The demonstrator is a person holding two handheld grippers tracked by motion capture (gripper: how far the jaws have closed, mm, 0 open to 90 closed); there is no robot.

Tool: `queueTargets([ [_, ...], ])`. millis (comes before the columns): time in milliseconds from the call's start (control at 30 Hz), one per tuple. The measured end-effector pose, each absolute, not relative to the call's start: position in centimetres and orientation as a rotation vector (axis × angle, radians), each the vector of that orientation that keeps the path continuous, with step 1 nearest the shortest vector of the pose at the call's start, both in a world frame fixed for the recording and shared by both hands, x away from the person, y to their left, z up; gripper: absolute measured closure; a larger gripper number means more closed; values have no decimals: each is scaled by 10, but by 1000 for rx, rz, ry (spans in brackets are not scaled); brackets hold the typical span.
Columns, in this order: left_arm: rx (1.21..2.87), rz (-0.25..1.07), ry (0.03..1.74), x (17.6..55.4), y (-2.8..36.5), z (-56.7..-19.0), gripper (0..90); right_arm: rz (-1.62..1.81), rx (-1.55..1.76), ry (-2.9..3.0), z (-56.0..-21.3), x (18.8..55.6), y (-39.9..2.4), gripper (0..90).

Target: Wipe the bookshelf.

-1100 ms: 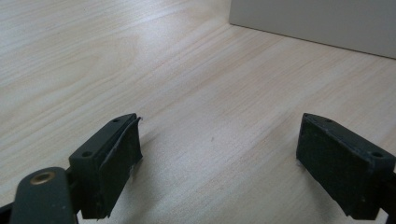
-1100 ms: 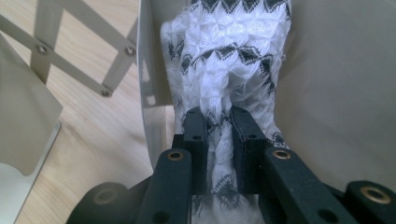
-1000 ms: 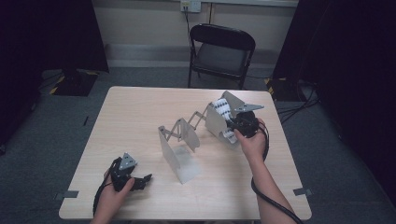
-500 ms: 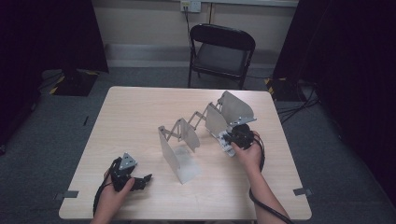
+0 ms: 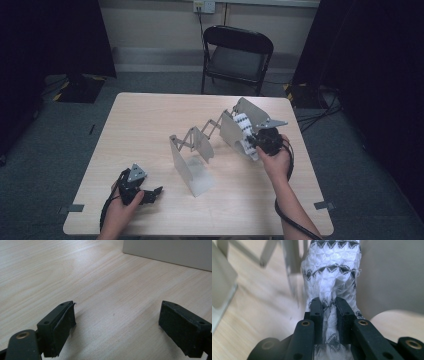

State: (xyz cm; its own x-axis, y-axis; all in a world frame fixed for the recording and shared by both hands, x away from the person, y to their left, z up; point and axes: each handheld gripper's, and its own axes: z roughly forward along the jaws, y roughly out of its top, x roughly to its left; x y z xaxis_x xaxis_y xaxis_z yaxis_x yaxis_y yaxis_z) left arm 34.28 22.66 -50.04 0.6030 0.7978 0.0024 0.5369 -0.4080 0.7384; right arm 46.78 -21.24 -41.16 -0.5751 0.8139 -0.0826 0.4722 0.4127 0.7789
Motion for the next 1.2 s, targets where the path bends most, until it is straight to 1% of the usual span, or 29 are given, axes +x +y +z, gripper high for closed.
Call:
queueTargets([
  [33,2111,466,1049,343,227,-500,133,1038,1080,2185,-395,468,-216,782],
  [100,2111,465,1050,343,227,-500,133,1055,1073,2161,-383,470,-219,782],
  [233,2111,466,1049,343,227,-500,133,1061,1083,2142,-376,475,-221,782],
  [367,2112,466,1049,343,227,-500,133,1032,1114,2170,-390,484,-219,781],
  [400,2111,466,1049,343,227,-500,133,1012,1137,2187,-402,486,-217,781],
  [600,2111,465,1049,343,227,-500,133,940,1214,2232,-434,487,-222,781],
  [867,2112,466,1049,343,227,-500,133,875,1236,2282,-458,478,-224,781],
  [1067,2111,466,1050,343,227,-500,133,873,1224,2291,-459,474,-224,780],
  [1100,2111,466,1050,343,227,-500,133,877,1218,2292,-457,473,-225,780],
  [1133,2111,466,1049,343,227,-500,133,888,1189,2282,-447,471,-225,780],
  [1200,2111,466,1050,343,227,-500,133,889,1176,2277,-443,470,-226,780],
])
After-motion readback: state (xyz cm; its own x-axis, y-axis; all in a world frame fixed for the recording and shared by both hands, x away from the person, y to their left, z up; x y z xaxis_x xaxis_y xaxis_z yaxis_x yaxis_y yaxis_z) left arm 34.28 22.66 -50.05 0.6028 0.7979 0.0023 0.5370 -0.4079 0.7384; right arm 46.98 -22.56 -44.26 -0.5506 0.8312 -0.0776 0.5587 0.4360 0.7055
